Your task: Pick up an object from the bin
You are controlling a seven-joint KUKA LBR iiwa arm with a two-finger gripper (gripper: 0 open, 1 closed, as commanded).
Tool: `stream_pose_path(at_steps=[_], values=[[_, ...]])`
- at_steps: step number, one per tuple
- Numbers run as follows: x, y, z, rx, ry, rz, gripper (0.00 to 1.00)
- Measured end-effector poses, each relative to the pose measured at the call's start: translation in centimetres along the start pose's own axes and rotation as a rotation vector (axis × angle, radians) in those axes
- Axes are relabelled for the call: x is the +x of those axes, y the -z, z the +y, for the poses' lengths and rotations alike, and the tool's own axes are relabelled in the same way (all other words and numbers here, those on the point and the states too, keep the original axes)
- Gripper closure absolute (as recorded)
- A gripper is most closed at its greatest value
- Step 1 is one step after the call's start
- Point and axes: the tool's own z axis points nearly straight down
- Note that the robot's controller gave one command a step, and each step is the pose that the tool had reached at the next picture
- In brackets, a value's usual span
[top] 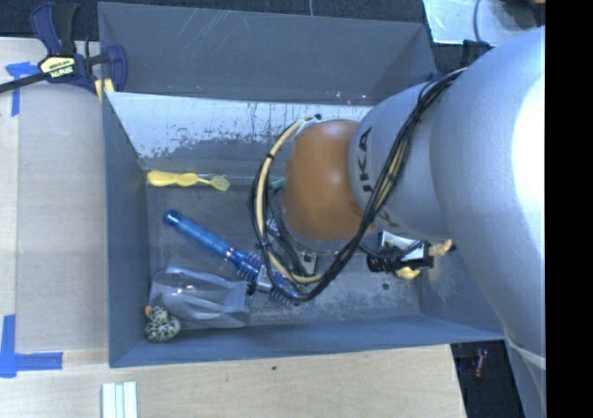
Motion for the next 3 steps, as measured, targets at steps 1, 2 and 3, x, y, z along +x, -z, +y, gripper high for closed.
stream_pose_path(at_steps=[1,2,3], values=[[-0.04,-3.49,-1.62,-0.01,0.147,-0.002,0.0],[0.34,-3.34,-2.11,-0.003,-0.025,-0.002,1.0],[0.38,-3.2,-2.14,-0.003,-0.025,-0.002,1.0]])
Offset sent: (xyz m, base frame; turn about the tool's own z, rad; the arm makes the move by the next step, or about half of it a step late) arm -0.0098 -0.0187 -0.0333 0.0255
